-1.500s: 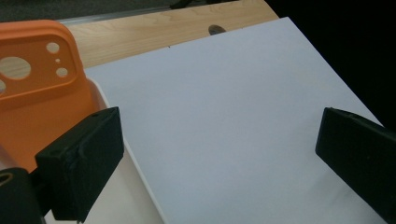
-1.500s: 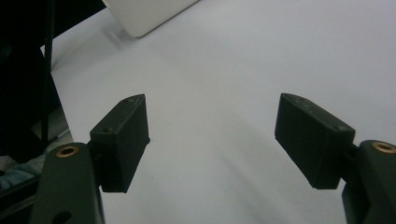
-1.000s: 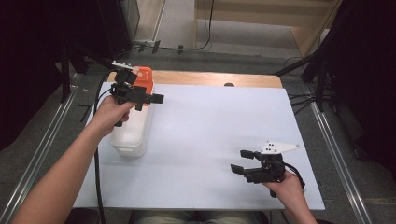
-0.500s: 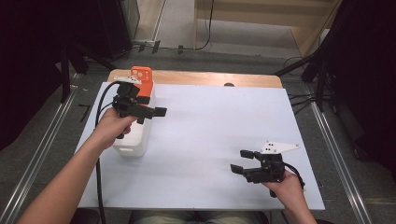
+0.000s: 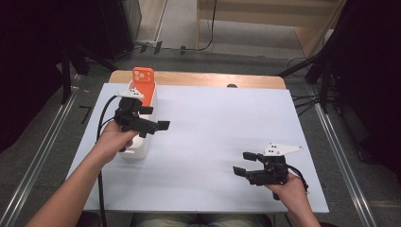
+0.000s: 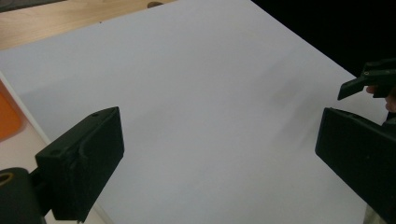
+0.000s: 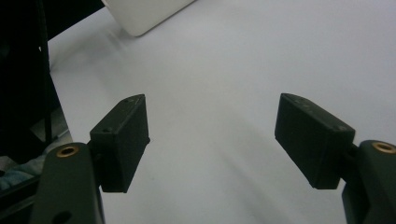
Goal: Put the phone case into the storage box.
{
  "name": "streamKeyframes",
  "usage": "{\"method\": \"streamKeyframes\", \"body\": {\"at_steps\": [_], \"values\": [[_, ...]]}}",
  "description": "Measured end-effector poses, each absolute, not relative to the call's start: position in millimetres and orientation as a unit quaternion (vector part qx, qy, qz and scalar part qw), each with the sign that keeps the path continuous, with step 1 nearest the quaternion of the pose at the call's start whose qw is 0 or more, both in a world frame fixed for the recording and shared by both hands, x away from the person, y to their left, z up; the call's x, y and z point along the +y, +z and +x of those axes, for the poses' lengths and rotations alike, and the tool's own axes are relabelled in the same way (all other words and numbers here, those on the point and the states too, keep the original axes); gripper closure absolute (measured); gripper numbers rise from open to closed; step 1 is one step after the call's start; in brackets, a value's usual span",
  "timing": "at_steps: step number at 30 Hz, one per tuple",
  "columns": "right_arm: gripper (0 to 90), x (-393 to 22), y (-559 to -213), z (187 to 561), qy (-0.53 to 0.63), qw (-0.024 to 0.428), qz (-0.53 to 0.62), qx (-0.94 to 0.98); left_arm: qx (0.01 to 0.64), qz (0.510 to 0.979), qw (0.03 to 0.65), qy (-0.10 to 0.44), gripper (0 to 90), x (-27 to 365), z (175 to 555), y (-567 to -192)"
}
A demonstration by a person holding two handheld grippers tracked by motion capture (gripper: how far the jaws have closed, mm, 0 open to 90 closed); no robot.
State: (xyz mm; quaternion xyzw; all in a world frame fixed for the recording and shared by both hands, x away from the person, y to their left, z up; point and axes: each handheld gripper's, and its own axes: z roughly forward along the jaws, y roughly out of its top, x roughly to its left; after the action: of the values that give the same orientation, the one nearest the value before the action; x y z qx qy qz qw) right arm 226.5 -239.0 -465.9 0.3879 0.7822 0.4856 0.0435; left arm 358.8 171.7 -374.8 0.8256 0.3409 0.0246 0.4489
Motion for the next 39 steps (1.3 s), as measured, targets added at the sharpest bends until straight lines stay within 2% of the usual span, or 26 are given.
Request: {"method": "streamKeyframes", "body": {"at_steps": [25,27,39], "values": [[25.0,-238.6,-466.5,227.6,0.486,0.042,0.387,0.782,0.308,0.836,0.452,0.039,1.1,171.3,319.4,-399.3],[25.0,-238.5,-466.4,227.5,0.486,0.042,0.389,0.782,0.308,0.836,0.452,0.046,7.5,171.2,315.5,-402.0],[25.0,-238.9,-466.2,227.9,0.488,0.043,0.388,0.781,0.302,0.838,0.451,0.053,7.9,173.5,301.2,-414.8]]}}
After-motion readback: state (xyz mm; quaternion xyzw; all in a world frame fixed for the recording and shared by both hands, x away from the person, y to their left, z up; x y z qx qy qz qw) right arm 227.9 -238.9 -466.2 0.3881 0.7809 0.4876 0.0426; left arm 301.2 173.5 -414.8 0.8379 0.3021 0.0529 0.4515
